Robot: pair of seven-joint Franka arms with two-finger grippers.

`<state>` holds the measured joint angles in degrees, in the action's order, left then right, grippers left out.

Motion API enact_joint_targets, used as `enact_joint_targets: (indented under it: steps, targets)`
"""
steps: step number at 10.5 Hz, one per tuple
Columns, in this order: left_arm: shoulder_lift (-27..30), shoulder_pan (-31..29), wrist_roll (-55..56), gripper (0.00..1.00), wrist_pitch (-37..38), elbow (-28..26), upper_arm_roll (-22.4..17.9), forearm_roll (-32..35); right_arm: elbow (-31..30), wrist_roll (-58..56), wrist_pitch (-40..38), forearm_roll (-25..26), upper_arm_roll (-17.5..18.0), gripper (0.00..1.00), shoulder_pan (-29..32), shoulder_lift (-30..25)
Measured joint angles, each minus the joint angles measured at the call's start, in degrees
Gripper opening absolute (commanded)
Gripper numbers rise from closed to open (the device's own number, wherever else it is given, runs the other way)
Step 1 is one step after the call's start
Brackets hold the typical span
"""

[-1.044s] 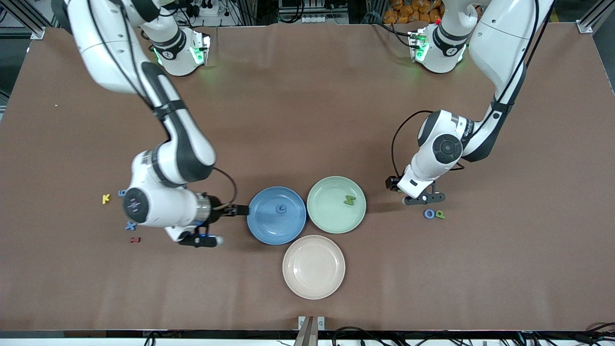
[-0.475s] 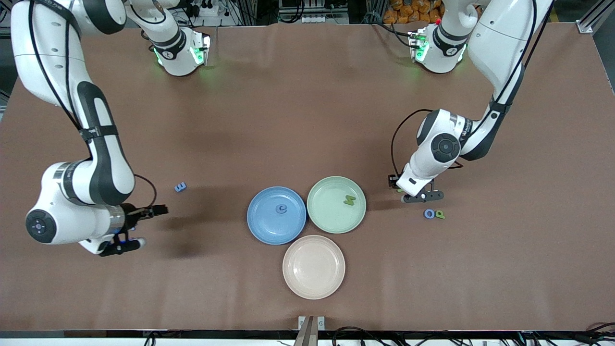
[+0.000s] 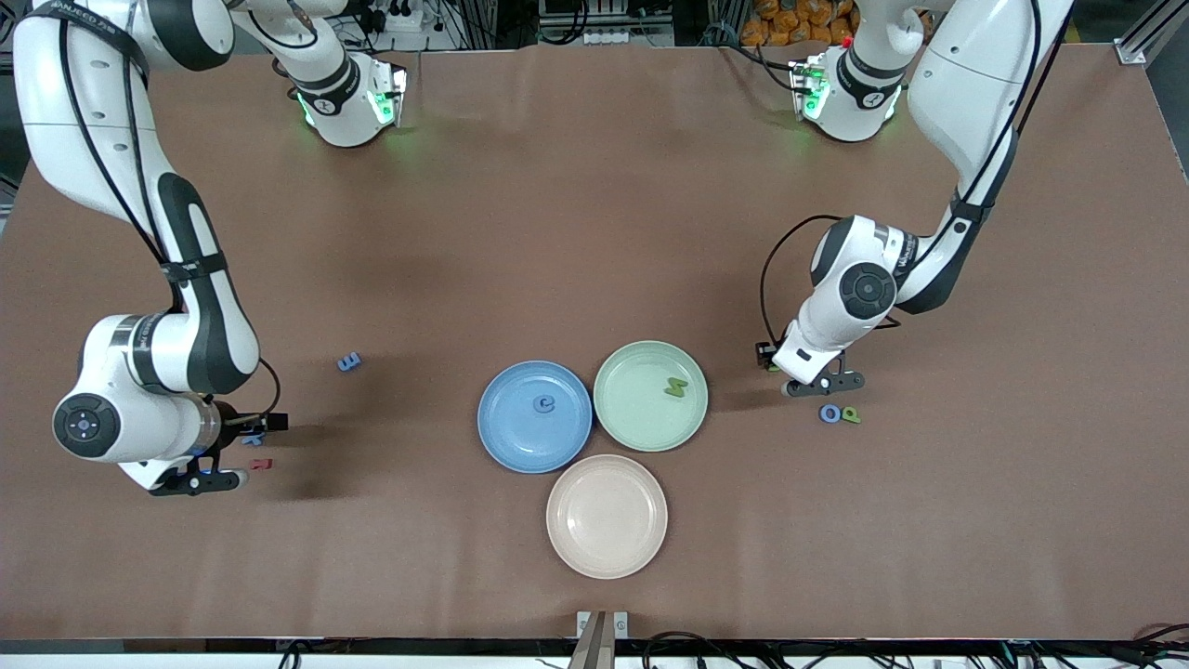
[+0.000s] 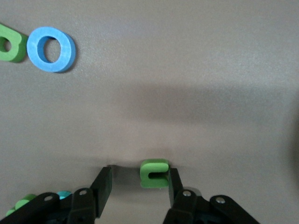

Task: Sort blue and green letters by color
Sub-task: 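Move the left gripper to green n while the right reaches blue x, then place green n in the green plate while the right gripper grasps x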

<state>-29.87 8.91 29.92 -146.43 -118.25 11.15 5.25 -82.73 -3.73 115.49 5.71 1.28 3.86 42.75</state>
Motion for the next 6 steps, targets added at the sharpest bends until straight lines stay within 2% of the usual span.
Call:
enact_joint_targets:
  steps: [1,3,4,6]
  targets:
    - [-0.40,0.00,0.00,0.37,-0.02,0.43,-0.09,0.00,-1.59,0.96,1.31,0.00,-0.06,1.00,0.79,-0.14]
    - [-1.31,0.03,0.03,0.06,-0.09,1.66,-0.11,0.01,-5.29,3.93,6.65,-0.03,-0.05,1.00,2.87,-0.95]
    - [-1.44,0.02,0.06,0.00,-0.09,2.04,-0.14,0.01,-7.78,4.88,11.50,-0.52,-0.03,1.00,3.88,-1.25]
    - [-1.59,0.08,0.53,0.00,-0.09,2.48,-0.14,0.02,-11.26,5.59,16.85,-2.97,0.01,1.00,4.56,-1.31]
